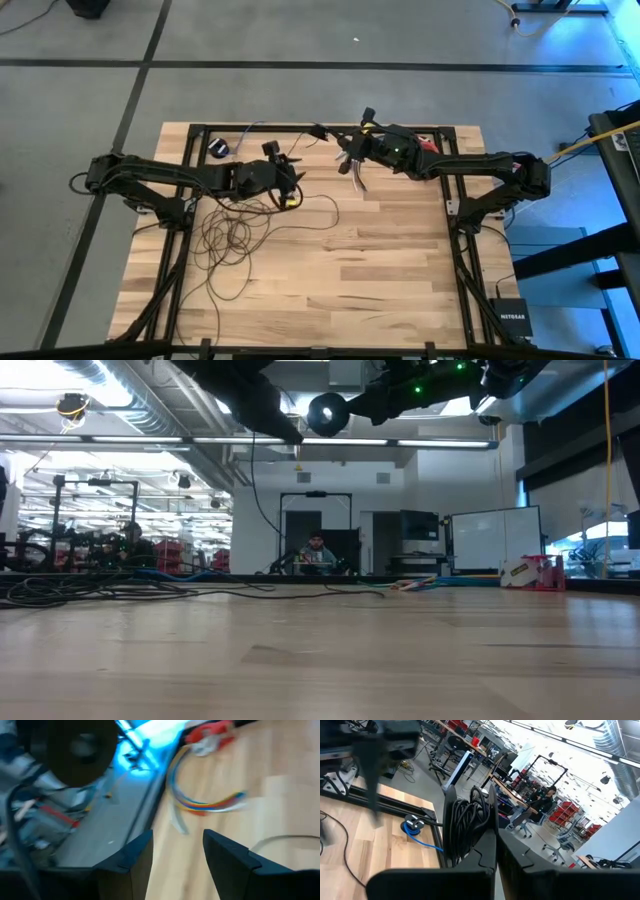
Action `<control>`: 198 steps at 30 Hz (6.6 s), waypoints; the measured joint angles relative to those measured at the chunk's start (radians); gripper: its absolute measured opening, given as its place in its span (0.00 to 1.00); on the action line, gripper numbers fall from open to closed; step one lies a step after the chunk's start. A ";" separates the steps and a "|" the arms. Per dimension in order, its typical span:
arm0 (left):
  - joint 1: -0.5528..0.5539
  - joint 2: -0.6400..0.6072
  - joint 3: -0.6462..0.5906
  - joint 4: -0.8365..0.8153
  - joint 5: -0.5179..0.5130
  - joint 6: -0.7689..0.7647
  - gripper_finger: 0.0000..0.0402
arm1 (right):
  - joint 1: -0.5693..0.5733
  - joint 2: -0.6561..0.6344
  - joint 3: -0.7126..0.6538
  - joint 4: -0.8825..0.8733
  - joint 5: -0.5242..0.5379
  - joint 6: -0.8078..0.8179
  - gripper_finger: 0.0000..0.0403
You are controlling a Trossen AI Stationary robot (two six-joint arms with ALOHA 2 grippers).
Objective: Coiling cords
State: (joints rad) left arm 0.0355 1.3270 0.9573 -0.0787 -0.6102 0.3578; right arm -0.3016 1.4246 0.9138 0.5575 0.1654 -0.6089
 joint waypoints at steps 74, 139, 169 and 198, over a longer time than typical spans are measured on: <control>0.260 0.308 -0.002 0.426 0.020 0.069 0.07 | 0.000 0.000 0.000 -0.006 0.000 -0.002 0.02; 0.091 0.068 -0.002 0.434 0.217 -0.073 0.01 | 0.000 0.000 0.000 -0.084 0.089 -0.108 0.02; 0.268 0.386 0.019 0.628 0.165 0.016 0.01 | -0.001 -0.056 -0.002 -0.123 0.014 0.025 0.02; 0.305 0.284 0.015 0.277 0.196 -0.048 0.16 | 0.001 -0.101 0.000 -0.173 0.008 0.024 0.02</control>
State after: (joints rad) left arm 0.3406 1.6113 0.9726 0.1982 -0.4145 0.3099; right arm -0.3008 1.3239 0.9142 0.3848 0.1738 -0.5846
